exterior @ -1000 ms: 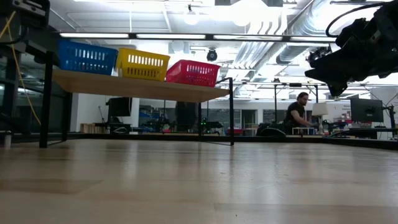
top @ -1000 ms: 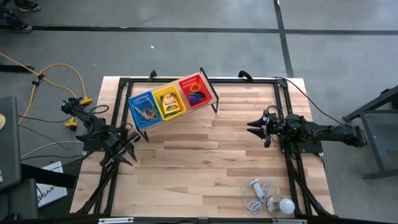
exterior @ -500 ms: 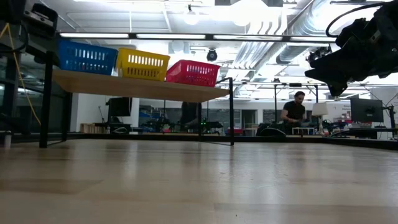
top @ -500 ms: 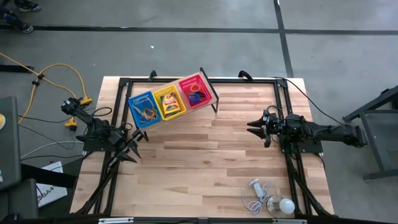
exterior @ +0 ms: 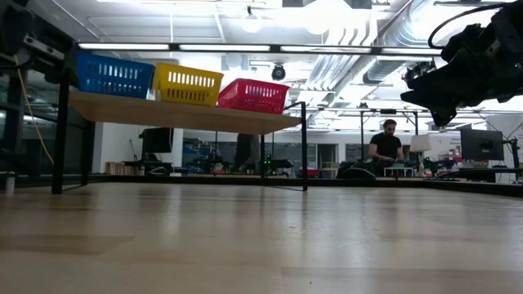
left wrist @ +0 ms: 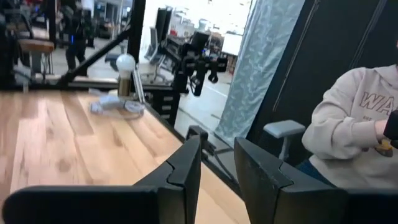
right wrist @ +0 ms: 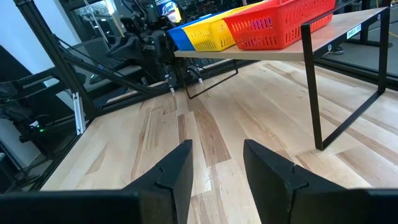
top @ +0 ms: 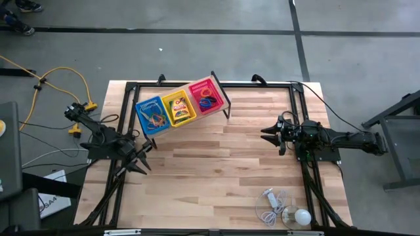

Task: Pick & Place Office Desk Supplies
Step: Return to Home Position

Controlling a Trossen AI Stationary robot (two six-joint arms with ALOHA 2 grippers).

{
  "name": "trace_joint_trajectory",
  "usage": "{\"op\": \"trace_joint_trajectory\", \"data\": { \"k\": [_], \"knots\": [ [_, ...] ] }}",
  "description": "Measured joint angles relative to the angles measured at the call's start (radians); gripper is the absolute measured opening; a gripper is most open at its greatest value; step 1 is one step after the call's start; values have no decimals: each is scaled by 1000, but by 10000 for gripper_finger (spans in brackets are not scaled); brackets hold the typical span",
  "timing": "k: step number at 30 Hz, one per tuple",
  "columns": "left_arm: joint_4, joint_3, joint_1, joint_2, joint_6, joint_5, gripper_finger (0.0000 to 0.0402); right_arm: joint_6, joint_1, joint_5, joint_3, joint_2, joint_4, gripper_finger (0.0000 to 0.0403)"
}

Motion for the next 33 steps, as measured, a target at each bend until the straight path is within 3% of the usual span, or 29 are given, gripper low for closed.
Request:
{"op": "trace_joint_trajectory", "data": {
  "k": [6, 33],
  "knots": [
    [-63, -1, 0, 0, -42, -19, 94, 0, 0, 0, 0, 0, 0, 130],
    [-67, -2, 0, 1, -49, -23, 94, 0, 0, 0, 0, 0, 0, 130]
  ]
}}
